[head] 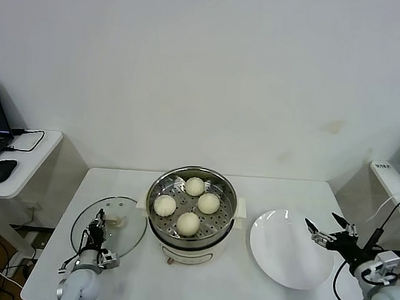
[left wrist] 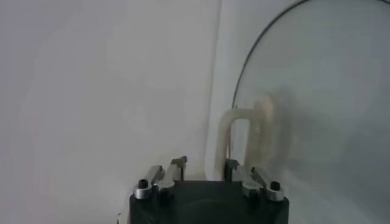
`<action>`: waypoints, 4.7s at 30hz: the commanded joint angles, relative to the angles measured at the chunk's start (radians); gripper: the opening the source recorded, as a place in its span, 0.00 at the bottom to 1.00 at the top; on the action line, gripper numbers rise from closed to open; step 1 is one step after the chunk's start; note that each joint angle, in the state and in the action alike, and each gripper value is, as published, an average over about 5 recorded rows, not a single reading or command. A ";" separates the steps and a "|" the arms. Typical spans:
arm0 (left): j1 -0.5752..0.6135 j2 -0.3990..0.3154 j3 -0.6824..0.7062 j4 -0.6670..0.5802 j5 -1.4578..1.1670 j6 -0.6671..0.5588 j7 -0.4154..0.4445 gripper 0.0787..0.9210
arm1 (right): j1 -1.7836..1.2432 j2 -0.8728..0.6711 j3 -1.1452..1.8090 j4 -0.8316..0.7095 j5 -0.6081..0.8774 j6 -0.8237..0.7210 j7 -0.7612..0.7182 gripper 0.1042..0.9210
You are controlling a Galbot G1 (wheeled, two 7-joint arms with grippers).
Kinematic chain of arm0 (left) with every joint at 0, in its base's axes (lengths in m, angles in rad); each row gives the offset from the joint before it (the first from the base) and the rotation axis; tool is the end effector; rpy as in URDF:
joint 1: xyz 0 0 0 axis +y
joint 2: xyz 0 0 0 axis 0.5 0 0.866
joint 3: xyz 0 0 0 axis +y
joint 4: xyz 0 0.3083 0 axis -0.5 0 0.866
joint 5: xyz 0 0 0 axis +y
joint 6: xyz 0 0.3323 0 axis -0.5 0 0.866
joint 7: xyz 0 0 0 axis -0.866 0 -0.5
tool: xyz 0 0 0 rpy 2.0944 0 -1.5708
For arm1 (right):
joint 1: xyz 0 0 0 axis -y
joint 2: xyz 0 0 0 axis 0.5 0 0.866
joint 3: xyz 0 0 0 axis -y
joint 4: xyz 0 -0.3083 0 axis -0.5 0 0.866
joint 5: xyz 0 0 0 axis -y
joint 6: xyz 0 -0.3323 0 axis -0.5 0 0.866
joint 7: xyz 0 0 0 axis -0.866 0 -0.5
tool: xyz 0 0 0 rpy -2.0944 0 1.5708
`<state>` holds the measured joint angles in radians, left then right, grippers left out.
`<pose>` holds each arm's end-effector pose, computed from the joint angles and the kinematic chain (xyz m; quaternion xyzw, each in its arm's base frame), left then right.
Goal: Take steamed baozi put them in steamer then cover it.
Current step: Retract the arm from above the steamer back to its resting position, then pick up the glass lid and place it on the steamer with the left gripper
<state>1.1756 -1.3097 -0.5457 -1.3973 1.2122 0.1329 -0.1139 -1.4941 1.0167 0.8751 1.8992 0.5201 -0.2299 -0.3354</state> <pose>0.2795 0.1014 -0.3904 0.0127 -0.7220 -0.6776 0.1392 0.2170 -0.1979 -0.2305 0.1056 -0.9871 0.0331 0.1157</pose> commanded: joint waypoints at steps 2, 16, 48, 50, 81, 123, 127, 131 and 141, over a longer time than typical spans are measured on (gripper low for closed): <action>0.006 0.006 0.000 -0.001 -0.007 -0.011 -0.010 0.11 | -0.020 -0.001 0.011 0.007 0.003 0.002 -0.001 0.88; 0.094 0.036 -0.063 -0.302 -0.006 0.091 0.079 0.07 | -0.071 0.077 0.062 0.056 0.053 -0.014 0.004 0.88; 0.042 0.165 0.089 -0.729 0.018 0.314 0.374 0.07 | -0.083 0.204 0.070 0.060 0.014 0.016 -0.014 0.88; 0.031 0.163 0.191 -0.755 0.036 0.361 0.351 0.07 | -0.082 0.210 0.067 0.057 0.003 0.019 -0.015 0.88; -0.207 -0.049 0.623 -0.550 0.228 0.473 0.419 0.07 | -0.067 0.234 0.059 0.006 -0.044 0.023 -0.022 0.88; -0.147 -0.165 0.606 -0.494 0.414 0.471 0.524 0.07 | -0.059 0.229 0.049 -0.022 -0.062 0.032 -0.028 0.88; -0.147 -0.166 0.603 -0.483 0.411 0.470 0.511 0.07 | -0.061 0.229 0.050 -0.023 -0.064 0.033 -0.028 0.88; -0.146 -0.166 0.602 -0.476 0.405 0.470 0.496 0.07 | -0.063 0.230 0.051 -0.024 -0.066 0.035 -0.029 0.88; -0.132 -0.163 0.592 -0.465 0.387 0.447 0.438 0.07 | -0.062 0.233 0.050 -0.026 -0.068 0.037 -0.030 0.88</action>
<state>1.0409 -1.4714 0.0463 -1.8674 1.6057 0.5943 0.3577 -1.5567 1.2485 0.9261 1.8733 0.4529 -0.1929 -0.3651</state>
